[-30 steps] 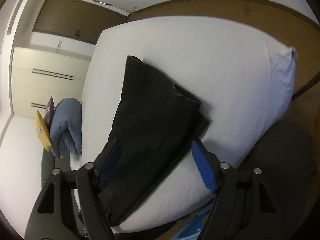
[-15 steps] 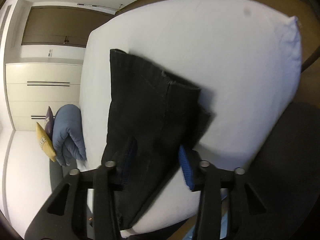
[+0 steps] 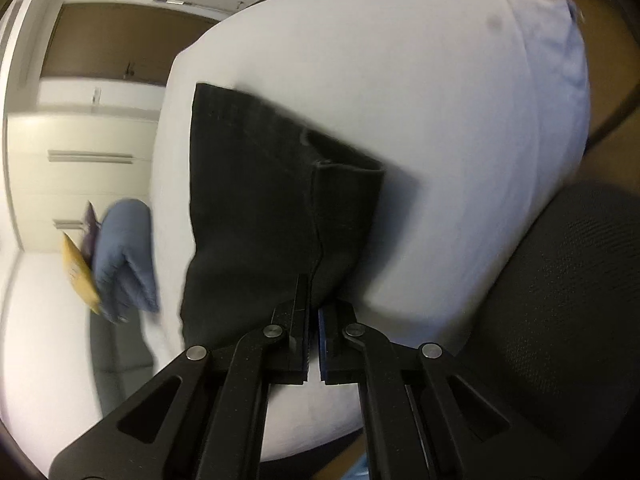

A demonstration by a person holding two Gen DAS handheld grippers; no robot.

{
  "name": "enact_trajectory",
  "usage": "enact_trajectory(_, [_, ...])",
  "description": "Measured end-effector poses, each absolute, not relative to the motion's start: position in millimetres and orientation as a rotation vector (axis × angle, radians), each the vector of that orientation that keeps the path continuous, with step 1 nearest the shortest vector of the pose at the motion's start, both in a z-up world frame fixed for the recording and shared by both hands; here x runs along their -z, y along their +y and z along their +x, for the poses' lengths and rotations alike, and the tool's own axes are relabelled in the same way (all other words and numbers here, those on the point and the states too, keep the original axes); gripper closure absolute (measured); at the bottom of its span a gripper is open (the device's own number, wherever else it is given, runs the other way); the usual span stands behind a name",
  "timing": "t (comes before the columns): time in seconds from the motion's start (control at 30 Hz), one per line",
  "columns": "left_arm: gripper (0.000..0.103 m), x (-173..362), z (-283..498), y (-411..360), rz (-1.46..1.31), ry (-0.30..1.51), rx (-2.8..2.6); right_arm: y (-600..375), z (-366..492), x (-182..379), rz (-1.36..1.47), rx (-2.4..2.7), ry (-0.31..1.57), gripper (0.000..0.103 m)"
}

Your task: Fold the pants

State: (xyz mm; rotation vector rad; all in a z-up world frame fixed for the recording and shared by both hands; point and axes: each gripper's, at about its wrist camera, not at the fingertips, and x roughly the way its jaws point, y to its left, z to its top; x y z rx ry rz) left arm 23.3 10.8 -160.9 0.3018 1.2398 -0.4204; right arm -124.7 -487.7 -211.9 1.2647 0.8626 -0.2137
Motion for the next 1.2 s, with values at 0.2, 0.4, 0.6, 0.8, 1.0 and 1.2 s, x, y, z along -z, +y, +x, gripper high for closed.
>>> enact_trajectory(0.2, [0.018,162.1,22.1,15.8,0.309,1.242,0.442,-494.6,-134.2,148.8,1.024,0.430,0.929,0.095])
enact_trajectory(0.4, [0.018,162.8,16.5,9.8,0.335,1.241,0.455,-384.2,-28.3,104.3,0.848,-0.036,0.959,0.095])
enact_trajectory(0.6, [0.020,164.6,12.1,20.3,0.310,1.219,0.459,-199.8,99.4,128.0,0.652,-0.486,1.167,0.095])
enact_trajectory(0.8, [0.018,167.1,11.9,36.4,0.252,1.196,0.456,-106.2,178.9,200.1,0.515,-0.527,1.304,0.095])
enact_trajectory(1.0, [0.017,165.9,8.1,51.6,0.221,1.166,0.454,-206.3,210.6,216.7,0.815,-0.298,1.120,0.103])
enact_trajectory(1.2, [0.018,135.1,2.9,73.5,0.138,1.070,0.415,-256.3,158.4,166.5,0.901,-0.309,0.996,0.095])
